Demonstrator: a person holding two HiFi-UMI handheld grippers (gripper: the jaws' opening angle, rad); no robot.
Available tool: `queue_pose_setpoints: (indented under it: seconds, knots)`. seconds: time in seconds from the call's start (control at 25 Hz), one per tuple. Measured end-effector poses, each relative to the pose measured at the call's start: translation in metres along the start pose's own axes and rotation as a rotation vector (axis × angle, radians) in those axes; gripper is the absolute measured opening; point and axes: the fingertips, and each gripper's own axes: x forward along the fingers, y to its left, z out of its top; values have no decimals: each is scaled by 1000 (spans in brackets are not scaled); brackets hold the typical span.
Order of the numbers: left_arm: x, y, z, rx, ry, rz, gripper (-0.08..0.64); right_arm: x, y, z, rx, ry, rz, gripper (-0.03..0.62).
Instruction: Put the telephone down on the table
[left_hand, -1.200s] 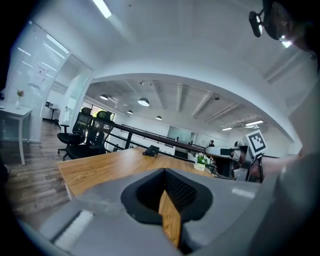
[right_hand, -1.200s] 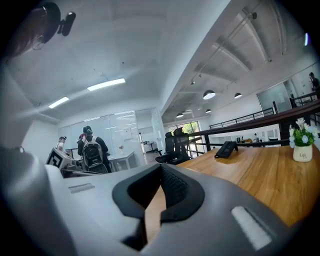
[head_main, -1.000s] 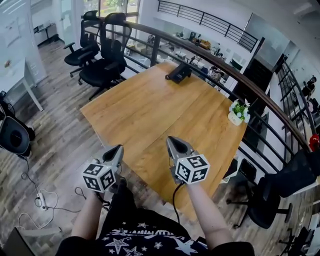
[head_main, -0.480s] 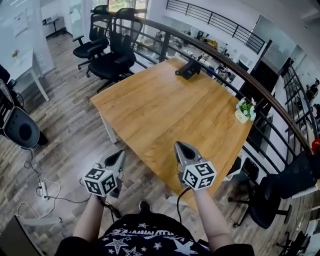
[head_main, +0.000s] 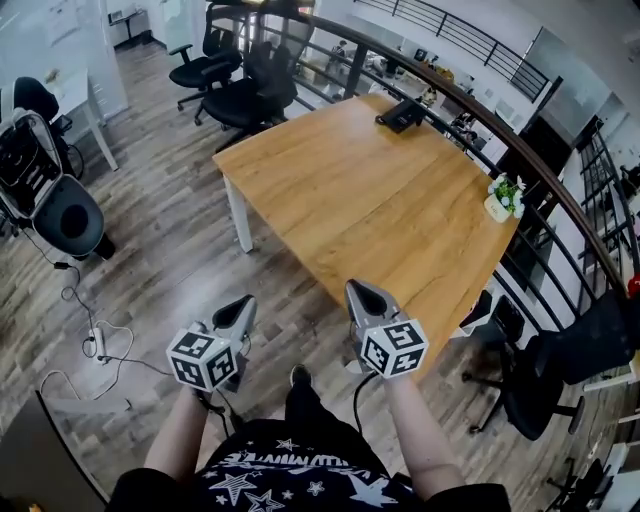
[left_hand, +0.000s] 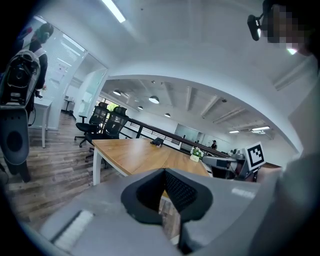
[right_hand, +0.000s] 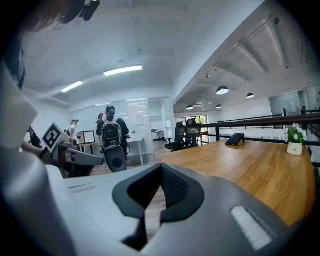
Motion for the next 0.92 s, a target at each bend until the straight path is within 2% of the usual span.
queue_pose_setpoints:
  seconds: [0.4, 0.56, 0.92]
  knots:
    - [-76, -22, -21, -9, -22, 12, 3, -32, 64, 5, -29, -33, 42, -2]
    - [-98, -30, -27, -9, -34, 12, 3, -42, 79, 11, -11, -58, 56, -2]
    - [-132, -36, -42, 5, -38, 29, 3, -49, 119, 10, -33, -67, 100, -2]
